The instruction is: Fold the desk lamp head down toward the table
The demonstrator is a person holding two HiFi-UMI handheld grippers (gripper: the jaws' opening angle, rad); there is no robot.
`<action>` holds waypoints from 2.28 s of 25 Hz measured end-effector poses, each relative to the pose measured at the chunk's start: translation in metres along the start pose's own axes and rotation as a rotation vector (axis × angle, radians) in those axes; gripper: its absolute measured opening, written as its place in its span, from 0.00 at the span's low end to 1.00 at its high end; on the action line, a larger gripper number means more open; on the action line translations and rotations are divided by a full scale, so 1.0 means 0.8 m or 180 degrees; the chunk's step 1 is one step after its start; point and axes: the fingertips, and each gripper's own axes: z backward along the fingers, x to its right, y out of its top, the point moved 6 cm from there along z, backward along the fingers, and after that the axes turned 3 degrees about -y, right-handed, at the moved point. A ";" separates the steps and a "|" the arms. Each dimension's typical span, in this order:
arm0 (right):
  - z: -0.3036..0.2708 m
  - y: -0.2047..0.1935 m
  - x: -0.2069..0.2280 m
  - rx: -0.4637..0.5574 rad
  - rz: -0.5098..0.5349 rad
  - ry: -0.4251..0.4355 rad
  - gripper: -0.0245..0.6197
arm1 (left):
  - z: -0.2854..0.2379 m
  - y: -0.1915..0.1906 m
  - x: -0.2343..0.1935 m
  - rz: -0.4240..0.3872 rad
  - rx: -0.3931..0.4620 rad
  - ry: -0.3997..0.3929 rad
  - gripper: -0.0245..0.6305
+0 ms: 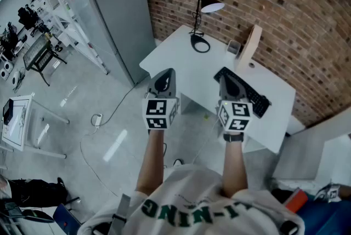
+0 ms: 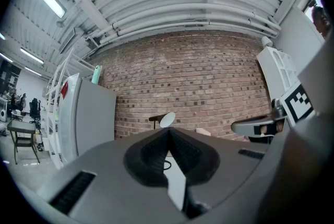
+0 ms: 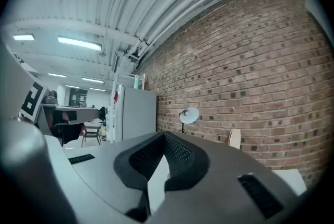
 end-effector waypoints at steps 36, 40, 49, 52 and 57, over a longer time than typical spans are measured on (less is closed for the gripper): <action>-0.254 0.028 0.102 0.0151 -0.0409 0.0412 0.03 | -0.300 0.024 -0.032 0.0108 0.0099 -0.0128 0.04; -0.286 0.028 0.139 0.0155 -0.0429 0.0404 0.03 | -0.347 0.030 -0.025 0.0109 0.0121 -0.0083 0.04; -0.374 0.043 0.171 0.0166 -0.0428 0.0446 0.03 | -0.421 0.038 -0.046 -0.0019 0.0052 -0.0096 0.04; -0.402 0.050 0.172 0.0162 -0.0468 0.0451 0.03 | -0.441 0.036 -0.063 0.0020 0.0034 -0.0106 0.04; -0.439 0.065 0.170 0.0199 -0.0475 0.0451 0.03 | -0.473 0.029 -0.089 0.0019 -0.0037 -0.0218 0.04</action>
